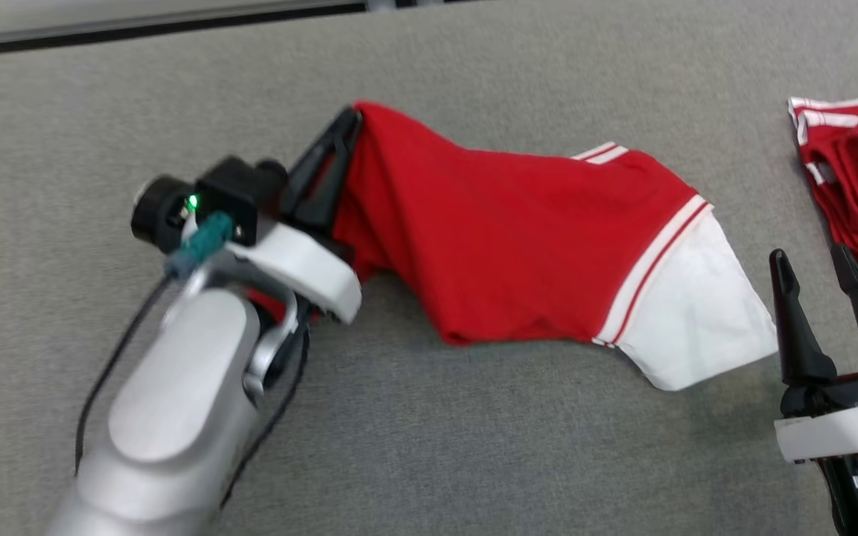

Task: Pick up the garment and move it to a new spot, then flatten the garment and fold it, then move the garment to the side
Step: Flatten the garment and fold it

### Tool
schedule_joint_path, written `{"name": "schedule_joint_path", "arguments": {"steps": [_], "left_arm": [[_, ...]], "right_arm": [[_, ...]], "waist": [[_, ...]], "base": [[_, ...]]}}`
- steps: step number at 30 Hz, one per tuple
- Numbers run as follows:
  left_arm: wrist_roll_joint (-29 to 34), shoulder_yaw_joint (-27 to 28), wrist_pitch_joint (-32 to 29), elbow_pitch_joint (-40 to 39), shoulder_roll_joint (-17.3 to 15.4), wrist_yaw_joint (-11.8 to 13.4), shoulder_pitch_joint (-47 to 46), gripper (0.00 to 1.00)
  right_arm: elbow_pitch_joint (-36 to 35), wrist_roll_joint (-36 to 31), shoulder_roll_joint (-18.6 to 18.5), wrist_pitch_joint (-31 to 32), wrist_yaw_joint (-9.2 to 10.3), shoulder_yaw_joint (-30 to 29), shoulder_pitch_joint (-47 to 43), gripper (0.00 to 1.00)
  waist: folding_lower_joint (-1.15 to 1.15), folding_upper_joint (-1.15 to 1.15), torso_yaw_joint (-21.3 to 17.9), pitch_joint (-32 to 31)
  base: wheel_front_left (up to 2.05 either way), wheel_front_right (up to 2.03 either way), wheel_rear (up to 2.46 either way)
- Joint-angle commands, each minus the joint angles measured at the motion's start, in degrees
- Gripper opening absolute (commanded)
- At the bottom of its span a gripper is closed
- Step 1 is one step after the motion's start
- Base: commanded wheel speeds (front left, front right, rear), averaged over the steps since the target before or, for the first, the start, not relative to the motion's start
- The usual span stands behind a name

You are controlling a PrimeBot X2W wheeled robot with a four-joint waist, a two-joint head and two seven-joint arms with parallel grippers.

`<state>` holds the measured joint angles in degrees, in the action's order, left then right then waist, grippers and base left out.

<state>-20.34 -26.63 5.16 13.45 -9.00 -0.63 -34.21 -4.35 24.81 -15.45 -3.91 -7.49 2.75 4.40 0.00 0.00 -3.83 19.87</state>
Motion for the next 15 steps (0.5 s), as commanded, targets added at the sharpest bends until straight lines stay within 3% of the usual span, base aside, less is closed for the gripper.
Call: {"name": "schedule_joint_path", "arguments": {"steps": [1,10,11,12,15], "left_arm": [[0.1,0.8,0.5,4.1,0.2,-0.5,-4.3,0.0],[-1.1,1.9,3.6,22.9,2.7,-2.2,-15.9,0.0],[-1.0,1.8,4.4,24.8,2.9,-2.1,-16.8,0.44],[-0.9,1.8,5.3,26.3,3.2,-2.1,-17.6,1.0],[-0.3,1.4,8.1,28.8,3.8,-2.0,-18.3,1.0]], "right_arm": [[0.8,0.6,0.0,-1.0,0.0,0.6,1.5,1.0],[3.7,1.9,-0.4,-3.4,0.0,2.8,4.4,1.0],[4.1,2.1,-0.6,-3.6,0.0,2.9,4.6,1.0],[4.3,2.3,-0.6,-3.9,0.0,3.1,4.9,1.0],[4.6,2.2,-1.0,-4.3,0.0,3.3,5.2,1.0]], "waist": [[0.0,0.0,-3.2,4.1],[0.0,0.0,-5.5,6.5],[0.0,0.0,-5.6,6.5],[0.0,0.0,-5.6,6.4],[0.0,0.0,-4.9,5.7]], "base": [[0.0,0.0,0.0],[0.0,0.0,0.0],[0.0,0.0,0.0],[0.0,0.0,0.0],[0.0,0.0,0.0]]}}
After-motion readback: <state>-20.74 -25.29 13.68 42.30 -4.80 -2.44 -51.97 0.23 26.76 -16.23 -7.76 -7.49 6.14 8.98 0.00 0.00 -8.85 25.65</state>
